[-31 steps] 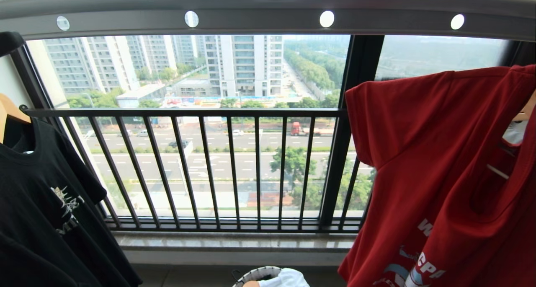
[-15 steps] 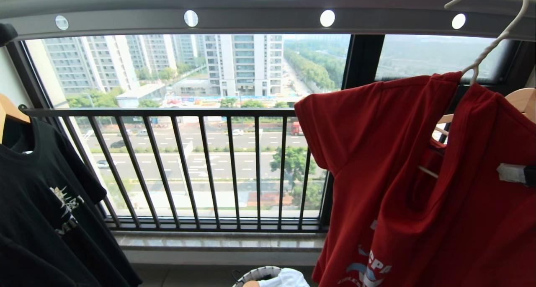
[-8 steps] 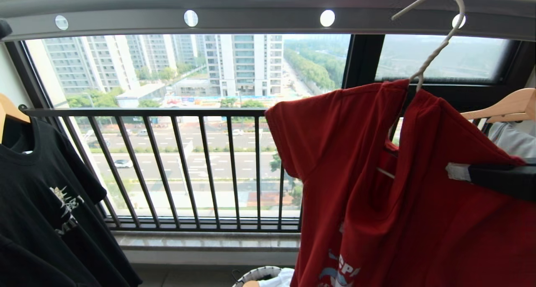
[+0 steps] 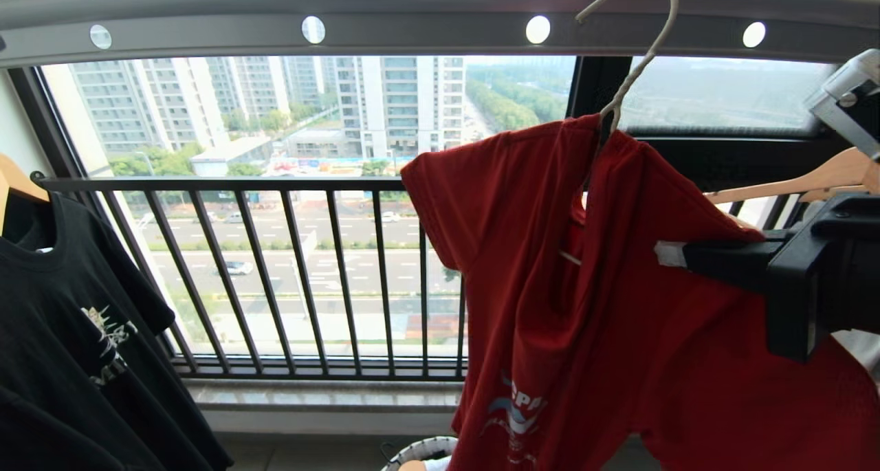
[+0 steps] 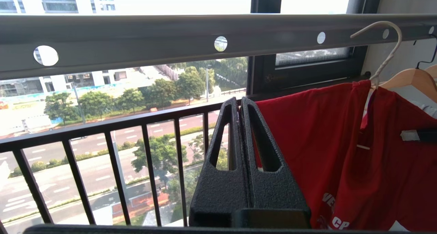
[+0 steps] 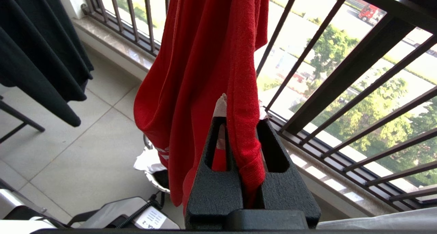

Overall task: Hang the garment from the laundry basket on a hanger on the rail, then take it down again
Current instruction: Hang the clothes rack on the clothesline

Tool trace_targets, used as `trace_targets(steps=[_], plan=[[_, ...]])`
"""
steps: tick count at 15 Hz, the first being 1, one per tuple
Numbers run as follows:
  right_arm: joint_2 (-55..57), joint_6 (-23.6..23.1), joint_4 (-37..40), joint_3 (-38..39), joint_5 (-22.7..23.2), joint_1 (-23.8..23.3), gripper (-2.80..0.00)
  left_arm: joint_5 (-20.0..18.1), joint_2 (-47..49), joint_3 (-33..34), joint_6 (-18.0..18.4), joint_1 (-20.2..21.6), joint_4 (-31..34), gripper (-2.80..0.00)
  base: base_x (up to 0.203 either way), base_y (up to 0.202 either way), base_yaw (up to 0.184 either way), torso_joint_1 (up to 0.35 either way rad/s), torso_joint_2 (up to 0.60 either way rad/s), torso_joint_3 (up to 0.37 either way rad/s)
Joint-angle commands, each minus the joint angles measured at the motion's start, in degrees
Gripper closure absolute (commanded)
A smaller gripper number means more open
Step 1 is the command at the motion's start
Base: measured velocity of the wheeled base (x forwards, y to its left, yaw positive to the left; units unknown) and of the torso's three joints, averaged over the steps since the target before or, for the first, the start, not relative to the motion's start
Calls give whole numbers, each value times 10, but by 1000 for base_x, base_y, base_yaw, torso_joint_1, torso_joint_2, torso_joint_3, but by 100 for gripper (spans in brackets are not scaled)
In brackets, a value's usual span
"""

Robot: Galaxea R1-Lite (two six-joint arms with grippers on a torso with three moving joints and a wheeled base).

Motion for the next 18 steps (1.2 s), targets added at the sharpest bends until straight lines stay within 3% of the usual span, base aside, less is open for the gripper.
trace_targets(steps=[1,18], plan=[[24,-2,1,-8,-9,10,0,-1,-2,0,-1,0,-1,0,0,0,0,0,0,0],[87,-26,-8,-60,-61,7,0,-3,-18,-1,0,0,-1,0,0,0,0,0,0,0]])
